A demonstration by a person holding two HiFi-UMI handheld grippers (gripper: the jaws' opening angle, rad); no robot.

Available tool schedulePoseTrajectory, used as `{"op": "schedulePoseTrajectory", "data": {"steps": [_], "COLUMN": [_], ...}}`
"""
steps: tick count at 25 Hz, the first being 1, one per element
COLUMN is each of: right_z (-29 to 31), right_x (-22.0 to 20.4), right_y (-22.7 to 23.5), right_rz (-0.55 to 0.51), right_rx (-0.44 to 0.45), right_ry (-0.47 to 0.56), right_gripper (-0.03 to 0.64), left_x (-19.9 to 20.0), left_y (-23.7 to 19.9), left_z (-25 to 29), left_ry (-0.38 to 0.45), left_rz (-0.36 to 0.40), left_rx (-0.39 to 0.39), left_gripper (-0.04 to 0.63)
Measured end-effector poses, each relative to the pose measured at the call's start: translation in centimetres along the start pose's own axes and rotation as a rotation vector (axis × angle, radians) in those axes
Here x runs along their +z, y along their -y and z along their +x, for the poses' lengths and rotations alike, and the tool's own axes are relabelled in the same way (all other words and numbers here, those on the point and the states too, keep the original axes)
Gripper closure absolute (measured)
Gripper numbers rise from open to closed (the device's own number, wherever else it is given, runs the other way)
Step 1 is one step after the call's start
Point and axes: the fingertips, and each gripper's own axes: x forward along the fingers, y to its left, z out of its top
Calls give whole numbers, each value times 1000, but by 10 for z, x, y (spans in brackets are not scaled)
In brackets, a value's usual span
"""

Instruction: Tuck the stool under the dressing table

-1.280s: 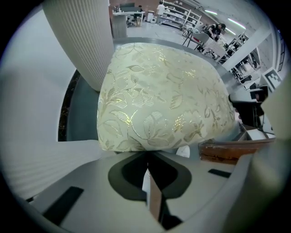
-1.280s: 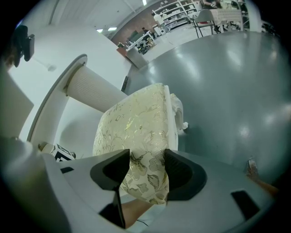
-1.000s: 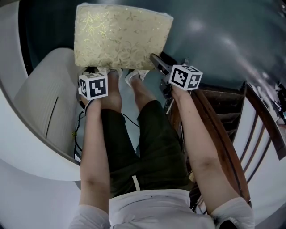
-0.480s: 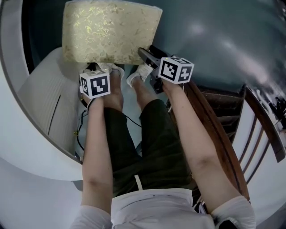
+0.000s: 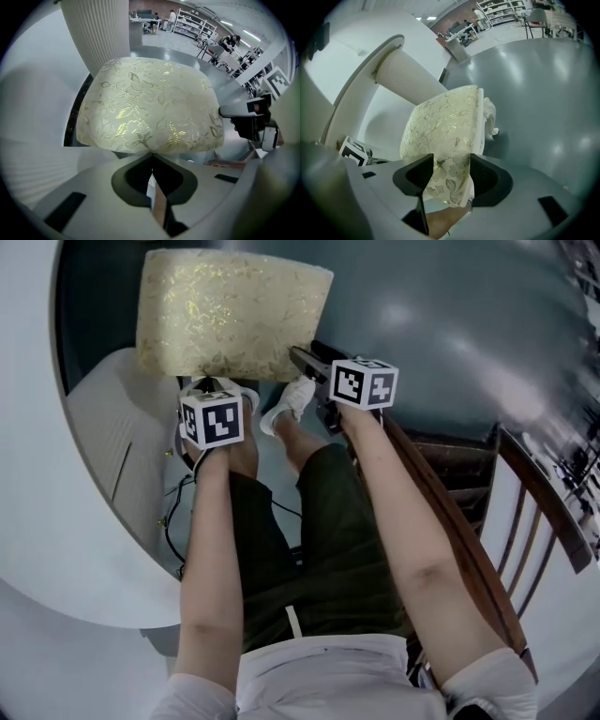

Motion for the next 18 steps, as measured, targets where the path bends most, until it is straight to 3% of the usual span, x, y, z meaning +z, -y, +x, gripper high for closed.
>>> {"op": "schedulePoseTrajectory", "data": {"steps": [4,8,11,18], "right_z": [-2,6,8,16], "right_x": [22,33,32,29], "right_y": [1,13,20,30], "right_rz": [-41,-15,13,65], "right_rx": [-26,-24,-11,60], "right_ry": [16,31,27,-30], "right_gripper": [373,344,288,238], "left_x": [2,-5,-13,-16], "left_y": [2,2,0,2], "left_z": [-4,7,13,17], "left_ry": [-3,-24,-44,-73], "left_rz": [-1,-5,-4,-14], "left_rx": [-8,-15,-21,-43], "left_gripper": [591,591,591,591]}}
